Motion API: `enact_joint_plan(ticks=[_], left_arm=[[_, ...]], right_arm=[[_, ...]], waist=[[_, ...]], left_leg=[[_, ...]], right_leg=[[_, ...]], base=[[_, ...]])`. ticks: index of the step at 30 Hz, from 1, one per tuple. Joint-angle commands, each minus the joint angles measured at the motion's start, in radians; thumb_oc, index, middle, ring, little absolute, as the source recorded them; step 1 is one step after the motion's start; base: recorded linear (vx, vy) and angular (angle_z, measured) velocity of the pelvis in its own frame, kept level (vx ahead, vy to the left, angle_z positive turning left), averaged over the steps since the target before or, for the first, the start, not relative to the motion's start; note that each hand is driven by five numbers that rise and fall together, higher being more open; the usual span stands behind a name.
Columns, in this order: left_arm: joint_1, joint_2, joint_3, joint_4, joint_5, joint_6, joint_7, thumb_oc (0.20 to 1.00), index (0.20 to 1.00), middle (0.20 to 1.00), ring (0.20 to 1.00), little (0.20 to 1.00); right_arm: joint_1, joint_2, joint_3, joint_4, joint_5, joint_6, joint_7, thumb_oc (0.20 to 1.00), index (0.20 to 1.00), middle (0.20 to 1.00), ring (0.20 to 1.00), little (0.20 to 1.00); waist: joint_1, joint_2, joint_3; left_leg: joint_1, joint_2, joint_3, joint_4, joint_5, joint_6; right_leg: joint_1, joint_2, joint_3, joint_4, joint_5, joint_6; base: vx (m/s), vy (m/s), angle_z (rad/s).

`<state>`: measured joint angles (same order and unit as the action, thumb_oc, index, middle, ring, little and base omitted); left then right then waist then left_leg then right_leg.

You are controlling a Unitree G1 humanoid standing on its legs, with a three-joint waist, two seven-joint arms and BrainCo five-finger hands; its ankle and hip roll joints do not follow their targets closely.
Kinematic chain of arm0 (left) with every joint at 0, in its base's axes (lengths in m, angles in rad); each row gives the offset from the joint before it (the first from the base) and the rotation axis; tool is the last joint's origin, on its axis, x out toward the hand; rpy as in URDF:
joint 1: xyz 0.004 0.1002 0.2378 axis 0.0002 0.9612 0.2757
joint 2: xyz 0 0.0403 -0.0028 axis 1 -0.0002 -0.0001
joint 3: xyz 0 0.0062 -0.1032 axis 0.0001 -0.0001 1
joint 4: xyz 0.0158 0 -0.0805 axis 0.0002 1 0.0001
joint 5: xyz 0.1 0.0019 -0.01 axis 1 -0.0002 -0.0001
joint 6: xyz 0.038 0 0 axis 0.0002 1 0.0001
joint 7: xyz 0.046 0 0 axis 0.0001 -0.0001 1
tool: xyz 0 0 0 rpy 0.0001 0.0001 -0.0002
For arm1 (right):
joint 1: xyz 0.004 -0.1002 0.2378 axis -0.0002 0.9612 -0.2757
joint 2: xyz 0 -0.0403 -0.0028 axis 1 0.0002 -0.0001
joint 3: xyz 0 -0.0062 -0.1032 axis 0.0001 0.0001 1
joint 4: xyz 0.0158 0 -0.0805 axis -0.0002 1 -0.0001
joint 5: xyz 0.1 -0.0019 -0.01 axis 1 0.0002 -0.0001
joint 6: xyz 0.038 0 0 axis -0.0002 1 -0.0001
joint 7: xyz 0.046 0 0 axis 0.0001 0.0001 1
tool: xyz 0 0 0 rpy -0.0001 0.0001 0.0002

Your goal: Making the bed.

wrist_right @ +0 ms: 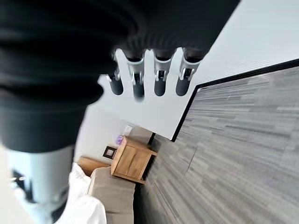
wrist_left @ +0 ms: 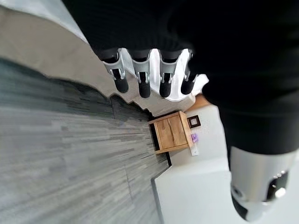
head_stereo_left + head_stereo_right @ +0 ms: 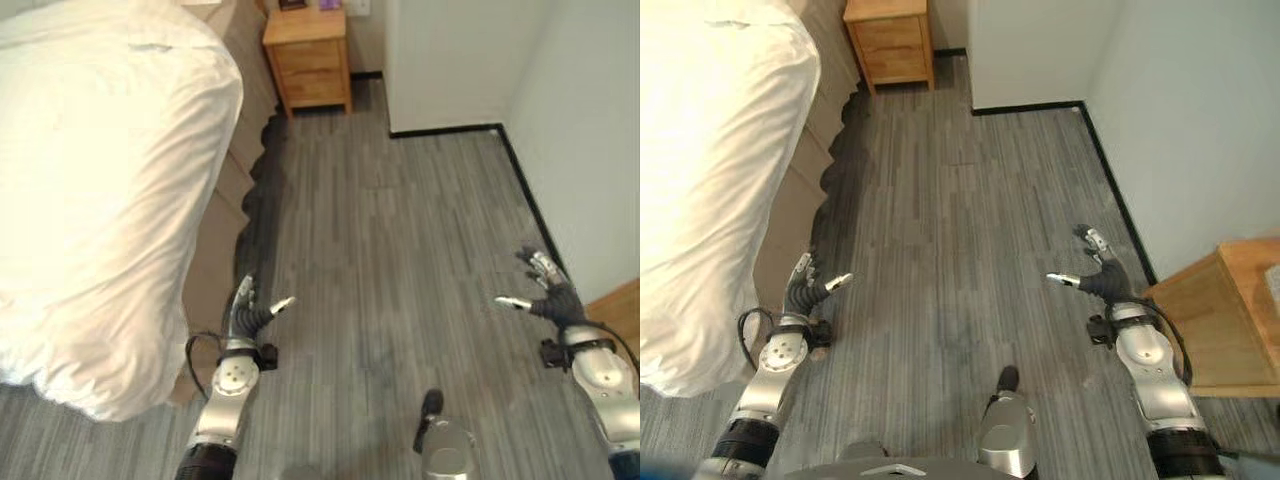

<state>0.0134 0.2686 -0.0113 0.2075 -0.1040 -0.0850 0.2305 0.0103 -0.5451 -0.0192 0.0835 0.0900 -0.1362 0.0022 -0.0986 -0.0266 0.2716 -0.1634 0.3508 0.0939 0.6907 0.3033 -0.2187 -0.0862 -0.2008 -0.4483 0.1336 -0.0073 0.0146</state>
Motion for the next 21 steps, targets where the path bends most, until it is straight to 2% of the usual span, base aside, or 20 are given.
enact_joint_plan(ticks=[1, 2, 3, 4, 5, 6, 7, 8, 9, 10, 11, 12, 13, 14, 15, 16, 17, 18, 20, 21], left_arm=[[0.015, 0.087, 0.007, -0.106, 0.003, -0.062, 0.002, 1.000, 1.000, 1.000, 1.000, 1.000], [0.016, 0.087, 0.007, -0.108, 0.003, -0.061, 0.002, 1.000, 1.000, 1.000, 1.000, 1.000], [0.043, 0.078, 0.008, -0.132, 0.007, -0.063, -0.008, 1.000, 1.000, 1.000, 1.000, 1.000], [0.054, 0.076, 0.009, -0.137, 0.012, -0.063, -0.014, 1.000, 1.000, 1.000, 1.000, 1.000], [0.064, 0.073, 0.011, -0.141, 0.017, -0.062, -0.018, 1.000, 1.000, 1.000, 1.000, 1.000], [0.072, 0.072, 0.012, -0.140, 0.023, -0.060, -0.020, 1.000, 1.000, 1.000, 1.000, 1.000], [0.075, 0.071, 0.010, -0.140, 0.023, -0.060, -0.021, 1.000, 1.000, 1.000, 1.000, 1.000], [0.080, 0.064, 0.009, -0.132, 0.025, -0.049, -0.031, 1.000, 1.000, 1.000, 1.000, 1.000], [0.082, 0.062, 0.008, -0.133, 0.026, -0.048, -0.032, 1.000, 1.000, 1.000, 1.000, 1.000], [0.084, 0.056, 0.013, -0.123, 0.026, -0.041, -0.031, 1.000, 1.000, 1.000, 1.000, 1.000], [0.108, 0.051, 0.025, -0.123, 0.027, -0.034, -0.047, 1.000, 1.000, 1.000, 1.000, 1.000], [0.120, 0.053, 0.027, -0.128, 0.027, -0.033, -0.049, 1.000, 1.000, 1.000, 1.000, 1.000], [0.136, 0.053, 0.029, -0.129, 0.025, -0.031, -0.048, 1.000, 1.000, 1.000, 1.000, 1.000], [0.145, 0.054, 0.028, -0.130, 0.023, -0.030, -0.047, 1.000, 1.000, 1.000, 1.000, 1.000], [0.146, 0.056, 0.028, -0.131, 0.023, -0.030, -0.047, 1.000, 1.000, 1.000, 1.000, 1.000], [0.134, 0.070, 0.022, -0.114, 0.025, -0.019, -0.041, 1.000, 1.000, 1.000, 1.000, 1.000], [0.124, 0.085, 0.022, -0.106, 0.027, -0.014, -0.036, 1.000, 1.000, 1.000, 1.000, 1.000], [0.110, 0.107, 0.027, -0.099, 0.026, -0.013, -0.029, 1.000, 1.000, 1.000, 1.000, 1.000], [0.096, 0.118, 0.032, -0.089, 0.029, -0.014, -0.027, 1.000, 1.000, 1.000, 1.000, 1.000], [0.081, 0.141, 0.049, -0.083, 0.028, -0.008, -0.025, 1.000, 1.000, 1.000, 1.000, 1.000]], right_arm=[[-0.054, 0.012, 0.072, -0.051, 0.000, -0.035, -0.003, 1.000, 1.000, 1.000, 1.000, 1.000], [-0.055, 0.013, 0.072, -0.050, 0.000, -0.035, -0.003, 1.000, 1.000, 1.000, 1.000, 1.000], [-0.054, 0.022, 0.088, -0.042, -0.013, -0.032, 0.007, 1.000, 1.000, 1.000, 1.000, 1.000], [-0.047, 0.022, 0.092, -0.035, -0.029, -0.033, 0.006, 1.000, 1.000, 1.000, 1.000, 1.000], [-0.044, 0.027, 0.091, -0.029, -0.040, -0.035, 0.005, 1.000, 1.000, 1.000, 1.000, 1.000], [-0.036, 0.029, 0.090, -0.023, -0.049, -0.040, -0.002, 1.000, 1.000, 1.000, 1.000, 1.000], [-0.033, 0.028, 0.090, -0.022, -0.051, -0.042, -0.003, 1.000, 1.000, 1.000, 1.000, 1.000], [-0.024, 0.025, 0.078, -0.018, -0.071, -0.040, -0.008, 1.000, 1.000, 1.000, 1.000, 1.000], [-0.022, 0.024, 0.078, -0.018, -0.073, -0.039, -0.009, 1.000, 1.000, 1.000, 1.000, 1.000], [-0.024, 0.022, 0.073, -0.011, -0.082, -0.033, -0.017, 1.000, 1.000, 1.000, 1.000, 1.000], [-0.008, 0.037, 0.073, -0.014, -0.098, -0.023, 0.000, 1.000, 1.000, 1.000, 1.000, 1.000], [0.000, 0.040, 0.076, -0.019, -0.101, -0.020, 0.003, 1.000, 1.000, 1.000, 1.000, 1.000], [0.012, 0.054, 0.088, -0.018, -0.110, -0.019, 0.008, 1.000, 1.000, 1.000, 1.000, 1.000], [0.019, 0.071, 0.097, -0.013, -0.128, -0.019, 0.013, 1.000, 1.000, 1.000, 1.000, 1.000], [0.020, 0.073, 0.097, -0.012, -0.130, -0.019, 0.013, 1.000, 1.000, 1.000, 1.000, 1.000], [0.021, 0.087, 0.121, -0.003, -0.157, -0.017, 0.016, 1.000, 1.000, 1.000, 1.000, 1.000], [0.012, 0.093, 0.132, -0.001, -0.159, -0.010, 0.018, 1.000, 1.000, 1.000, 1.000, 1.000], [-0.006, 0.099, 0.145, -0.006, -0.151, -0.010, 0.018, 1.000, 1.000, 1.000, 1.000, 1.000], [-0.017, 0.107, 0.148, -0.008, -0.147, -0.010, 0.017, 1.000, 1.000, 1.000, 1.000, 1.000], [-0.038, 0.114, 0.157, -0.014, -0.147, -0.007, 0.021, 1.000, 1.000, 1.000, 1.000, 1.000]], waist=[[0.074, -0.046, -0.008], [0.076, -0.050, -0.011], [0.125, -0.043, -0.014], [0.144, -0.032, -0.015], [0.159, -0.022, -0.021], [0.171, -0.010, -0.023], [0.174, -0.013, -0.021], [0.173, 0.001, -0.033], [0.173, 0.000, -0.033], [0.181, 0.002, -0.045], [0.180, 0.008, -0.076], [0.183, 0.005, -0.075], [0.197, -0.005, -0.090], [0.212, -0.023, -0.101], [0.215, -0.029, -0.101], [0.219, -0.049, -0.098], [0.205, -0.055, -0.089], [0.187, -0.058, -0.078], [0.175, -0.059, -0.071], [0.156, -0.060, -0.063]], left_leg=[[0.098, -0.021, 0.185, -0.003, -0.248, 0.012], [0.098, -0.026, 0.192, -0.007, -0.244, 0.016], [-0.014, -0.039, 0.248, -0.173, -0.273, 0.047], [-0.048, -0.040, 0.282, -0.297, -0.267, 0.051], [-0.069, -0.041, 0.316, -0.407, -0.224, 0.056], [-0.083, -0.015, 0.372, -0.531, -0.164, 0.046], [-0.056, -0.026, 0.381, -0.573, -0.144, 0.039], [-0.063, 0.008, 0.466, -0.735, -0.110, 0.042], [-0.052, 0.000, 0.470, -0.751, -0.106, 0.043], [-0.095, 0.040, 0.516, -0.757, -0.100, 0.056], [-0.053, 0.041, 0.544, -0.753, -0.071, 0.071], [-0.046, 0.046, 0.570, -0.747, -0.062, 0.078], [-0.030, 0.035, 0.562, -0.745, -0.030, 0.086], [-0.013, 0.008, 0.554, -0.740, -0.031, 0.101], [-0.010, 0.003, 0.559, -0.741, -0.032, 0.103], [0.035, -0.023, 0.579, -0.733, -0.055, 0.137], [0.070, -0.052, 0.575, -0.738, -0.086, 0.158], [0.112, -0.072, 0.567, -0.748, -0.125, 0.172], [0.136, -0.085, 0.553, -0.751, -0.154, 0.183], [0.182, -0.085, 0.552, -0.757, -0.189, 0.173]], right_leg=[[0.127, 0.037, -0.047, -0.200, 0.020, 0.060], [0.122, 0.031, -0.044, -0.200, 0.023, 0.061], [0.189, 0.050, 0.000, -0.210, -0.018, 0.084], [0.221, 0.065, 0.004, -0.214, -0.042, 0.098], [0.246, 0.075, 0.013, -0.216, -0.050, 0.109], [0.293, 0.086, 0.010, -0.218, -0.073, 0.129], [0.298, 0.082, 0.012, -0.215, -0.079, 0.129], [0.362, 0.079, 0.008, -0.215, -0.105, 0.155], [0.366, 0.075, 0.008, -0.214, -0.109, 0.158], [0.429, 0.069, 0.000, -0.214, -0.125, 0.182], [0.464, 0.060, 0.007, -0.189, -0.111, 0.208], [0.464, 0.055, 0.000, -0.181, -0.108, 0.211], [0.479, 0.032, 0.020, -0.132, -0.093, 0.224], [0.474, -0.005, 0.031, -0.063, -0.062, 0.244], [0.470, -0.013, 0.033, -0.056, -0.066, 0.246], [0.428, -0.102, 0.034, 0.154, 0.098, 0.247], [0.374, -0.130, 0.063, 0.273, 0.187, 0.247], [0.308, -0.137, 0.094, 0.374, 0.230, 0.247], [0.247, -0.163, 0.086, 0.439, 0.237, 0.247], [0.183, -0.241, -0.002, 0.409, 0.219, 0.247]], base=[[0.36, -0.008, -0.82], [0.56, 0.125, -0.69], [0.60, 0.195, -0.35], [0.80, 0.284, -0.06], [0.69, 0.304, -0.30], [0.48, 0.199, -0.47], [0.69, 0.311, -0.49], [0.43, 0.194, -0.03], [0.77, 0.384, 0.16], [0.84, 0.333, 0.19], [0.81, 0.330, -0.11], [0.71, 0.252, -0.31], [0.45, 0.157, -0.31], [0.48, 0.162, -0.19], [0.50, 0.218, 0.01], [0.48, 0.285, 0.08], [0.69, 0.405, 0.19], [0.39, 0.260, 0.24], [0.40, 0.080, 0.92], [0.71, 0.000, 1.16]])
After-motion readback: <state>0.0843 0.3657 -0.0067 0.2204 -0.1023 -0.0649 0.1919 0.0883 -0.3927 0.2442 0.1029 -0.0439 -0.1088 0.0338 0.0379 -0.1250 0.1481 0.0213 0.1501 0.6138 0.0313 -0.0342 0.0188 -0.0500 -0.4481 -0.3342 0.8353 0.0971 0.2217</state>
